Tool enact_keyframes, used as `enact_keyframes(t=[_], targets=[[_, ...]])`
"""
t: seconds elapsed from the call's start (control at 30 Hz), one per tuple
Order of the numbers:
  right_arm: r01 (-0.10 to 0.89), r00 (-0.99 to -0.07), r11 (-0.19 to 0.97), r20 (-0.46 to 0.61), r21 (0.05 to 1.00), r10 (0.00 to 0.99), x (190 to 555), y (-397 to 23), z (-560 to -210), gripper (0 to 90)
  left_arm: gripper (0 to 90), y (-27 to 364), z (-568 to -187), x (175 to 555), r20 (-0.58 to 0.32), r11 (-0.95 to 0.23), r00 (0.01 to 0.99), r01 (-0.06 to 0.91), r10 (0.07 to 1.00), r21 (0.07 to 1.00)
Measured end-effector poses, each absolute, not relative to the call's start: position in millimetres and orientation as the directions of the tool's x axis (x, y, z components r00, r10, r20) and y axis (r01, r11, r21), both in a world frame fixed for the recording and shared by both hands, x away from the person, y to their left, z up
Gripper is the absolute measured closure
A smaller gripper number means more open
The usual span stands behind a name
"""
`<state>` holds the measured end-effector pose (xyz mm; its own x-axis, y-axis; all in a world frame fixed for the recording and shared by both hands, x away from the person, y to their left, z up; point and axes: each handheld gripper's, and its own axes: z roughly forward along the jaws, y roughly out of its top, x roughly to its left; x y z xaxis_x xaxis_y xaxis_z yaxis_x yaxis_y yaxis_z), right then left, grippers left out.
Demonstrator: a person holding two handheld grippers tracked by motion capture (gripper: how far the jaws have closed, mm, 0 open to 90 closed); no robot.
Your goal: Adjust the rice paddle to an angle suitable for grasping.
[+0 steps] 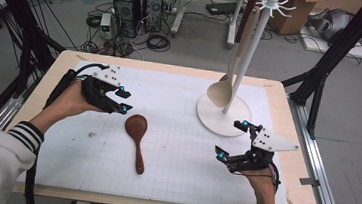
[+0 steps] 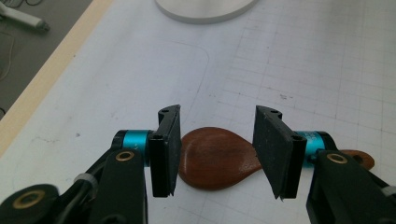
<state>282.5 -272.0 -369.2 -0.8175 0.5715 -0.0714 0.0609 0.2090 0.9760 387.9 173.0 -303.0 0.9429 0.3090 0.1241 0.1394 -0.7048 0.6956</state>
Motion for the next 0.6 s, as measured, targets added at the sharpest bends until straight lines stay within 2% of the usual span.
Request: enact_keyframes(t=[0.43,0.6], targets=[[0.058,-0.819,0.214,-0.076,0.975,0.568,283.9,-270.8,-370.1,0.3,63.8,145.1,-308.0,406.8,0.072,-0.748,0.946,0.203,0.317,0.633],[0.061,-0.820,0.213,-0.072,0.975,0.568,283.4,-271.1,-370.0,0.3,69.3,133.1,-307.0,412.5,0.069,-0.780,0.952,0.200,0.297,0.593]])
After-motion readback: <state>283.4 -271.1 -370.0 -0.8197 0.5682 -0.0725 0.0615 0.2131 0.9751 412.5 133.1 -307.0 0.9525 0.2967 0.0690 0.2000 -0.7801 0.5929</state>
